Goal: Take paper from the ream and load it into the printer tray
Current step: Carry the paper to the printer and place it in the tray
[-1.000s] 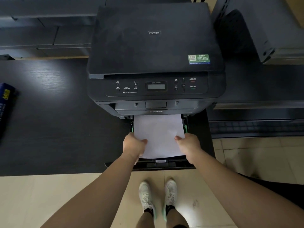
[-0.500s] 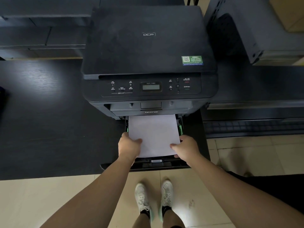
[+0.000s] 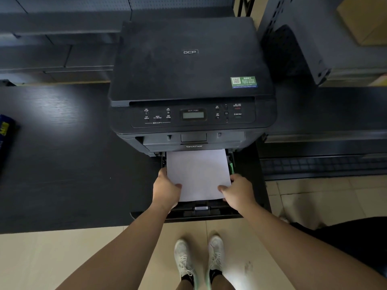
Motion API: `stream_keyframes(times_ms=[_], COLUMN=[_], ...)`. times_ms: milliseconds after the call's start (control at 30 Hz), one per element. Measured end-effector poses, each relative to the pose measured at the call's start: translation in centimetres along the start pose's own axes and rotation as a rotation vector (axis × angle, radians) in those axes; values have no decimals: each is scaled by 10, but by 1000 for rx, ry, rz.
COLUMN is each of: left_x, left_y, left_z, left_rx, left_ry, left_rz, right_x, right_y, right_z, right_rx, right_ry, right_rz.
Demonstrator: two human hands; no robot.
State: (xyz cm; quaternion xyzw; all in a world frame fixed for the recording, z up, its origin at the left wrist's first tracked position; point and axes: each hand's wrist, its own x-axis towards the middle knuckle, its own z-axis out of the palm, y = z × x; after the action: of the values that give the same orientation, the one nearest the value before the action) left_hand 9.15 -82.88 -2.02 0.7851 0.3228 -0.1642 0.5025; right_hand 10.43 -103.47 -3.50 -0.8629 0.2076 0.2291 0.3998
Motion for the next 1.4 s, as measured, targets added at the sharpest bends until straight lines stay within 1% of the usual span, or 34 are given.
stream_keyframes(times_ms=[133, 233, 367, 600, 733, 833, 900, 967, 1067, 1200, 1267, 1400], left_x=[-5, -9, -5, 2, -6, -14, -16, -13, -6, 4, 7, 8], left_y=[-1, -2, -5, -18, -12, -6, -3, -3, -5, -11, -15, -18], left_z=[-6, -10, -10, -1, -7, -12, -11, -6, 8, 23, 27, 25], left_rx=[-15, -5, 59, 164, 228, 337, 432, 535, 630, 706, 737, 694], left_ry=[-40, -88, -66, -51, -51, -41, -43, -105, -192, -223, -213, -167], left_rz=[28, 21, 36, 83, 98, 113, 133, 160, 208, 230, 239, 262], right_x=[-3, -4, -2, -5, -14, -22, -23, -19, -12, -1, 4, 7], right_y=[2, 2, 2, 3, 0, -1, 0, -1, -4, -6, -7, -8], right_z=[-7, -14, -15, -6, -10, -14, -13, -9, 1, 14, 18, 22], right_rx=[54, 72, 65, -42, -78, -155, -219, -262, -370, -530, -602, -630], right_ry=[4, -28, -39, 20, 64, 85, 100, 57, -64, -170, -183, -147], right_rz=[9, 21, -8, -76, -104, -148, -227, -304, -378, -390, -371, -386])
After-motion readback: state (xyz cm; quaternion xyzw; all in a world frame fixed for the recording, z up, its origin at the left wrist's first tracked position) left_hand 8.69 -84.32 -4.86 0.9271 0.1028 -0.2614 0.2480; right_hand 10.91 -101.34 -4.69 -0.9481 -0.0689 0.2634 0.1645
